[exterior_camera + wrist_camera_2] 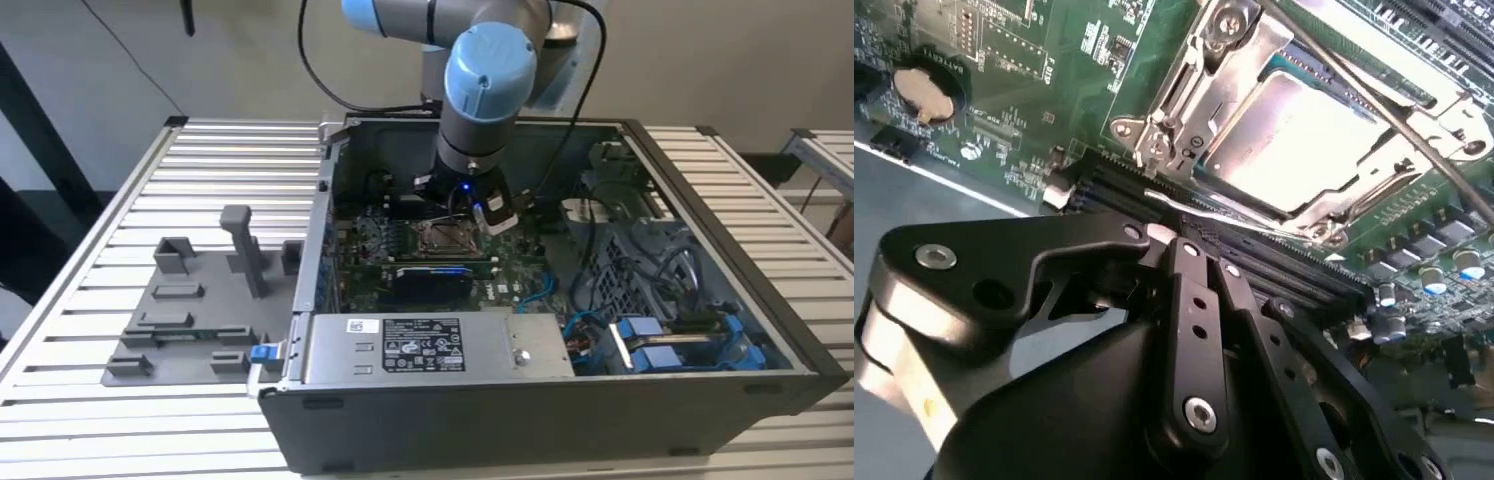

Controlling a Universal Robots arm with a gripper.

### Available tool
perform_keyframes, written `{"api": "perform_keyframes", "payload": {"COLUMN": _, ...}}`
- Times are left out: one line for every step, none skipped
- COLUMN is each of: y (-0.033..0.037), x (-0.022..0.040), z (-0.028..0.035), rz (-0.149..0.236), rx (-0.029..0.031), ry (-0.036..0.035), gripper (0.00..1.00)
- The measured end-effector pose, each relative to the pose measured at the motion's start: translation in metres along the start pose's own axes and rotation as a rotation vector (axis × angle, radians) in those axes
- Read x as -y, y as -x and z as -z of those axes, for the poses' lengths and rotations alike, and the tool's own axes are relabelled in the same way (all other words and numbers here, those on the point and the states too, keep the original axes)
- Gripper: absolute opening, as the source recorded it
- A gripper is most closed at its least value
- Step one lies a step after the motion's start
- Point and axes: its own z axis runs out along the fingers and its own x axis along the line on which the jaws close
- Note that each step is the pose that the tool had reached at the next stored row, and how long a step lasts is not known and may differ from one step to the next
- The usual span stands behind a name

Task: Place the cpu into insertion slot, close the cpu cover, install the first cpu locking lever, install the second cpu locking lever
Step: 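Install the first cpu locking lever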

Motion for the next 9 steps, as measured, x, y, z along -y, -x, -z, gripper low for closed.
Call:
{"api": "perform_keyframes", "payload": {"y": 0.0000, "x": -0.0008, "z": 0.0017, "rz": 0.000, "rx": -0.0001, "ry": 0.0010, "gripper": 0.11}}
{"api": "perform_keyframes", "payload": {"y": 0.0000, "x": -0.0015, "z": 0.0032, "rz": 0.000, "rx": -0.0001, "ry": 0.0018, "gripper": 0.11}}
{"api": "perform_keyframes", "payload": {"y": -0.0001, "x": -0.0021, "z": 0.0043, "rz": -0.001, "rx": -0.0001, "ry": 0.0021, "gripper": 0.11}}
{"api": "perform_keyframes", "payload": {"y": 0.0000, "x": -0.0024, "z": 0.0051, "rz": -0.001, "rx": 0.0001, "ry": 0.0022, "gripper": 0.11}}
{"api": "perform_keyframes", "payload": {"y": 0.0000, "x": -0.0025, "z": 0.0051, "rz": -0.001, "rx": 0.0002, "ry": 0.0023, "gripper": 0.11}}
{"api": "perform_keyframes", "payload": {"y": 0.0000, "x": -0.0025, "z": 0.0051, "rz": -0.001, "rx": 0.0003, "ry": 0.0024, "gripper": 0.11}}
{"api": "perform_keyframes", "payload": {"y": 0.0000, "x": -0.0026, "z": 0.0052, "rz": -0.002, "rx": 0.0008, "ry": 0.0014, "gripper": 0.11}}
{"api": "perform_keyframes", "payload": {"y": -0.0001, "x": -0.0030, "z": 0.0062, "rz": -0.002, "rx": 0.0007, "ry": 0.0004, "gripper": 0.11}}
{"api": "perform_keyframes", "payload": {"y": -0.0002, "x": -0.0035, "z": 0.0074, "rz": -0.002, "rx": 0.0008, "ry": 0.0005, "gripper": 0.11}}
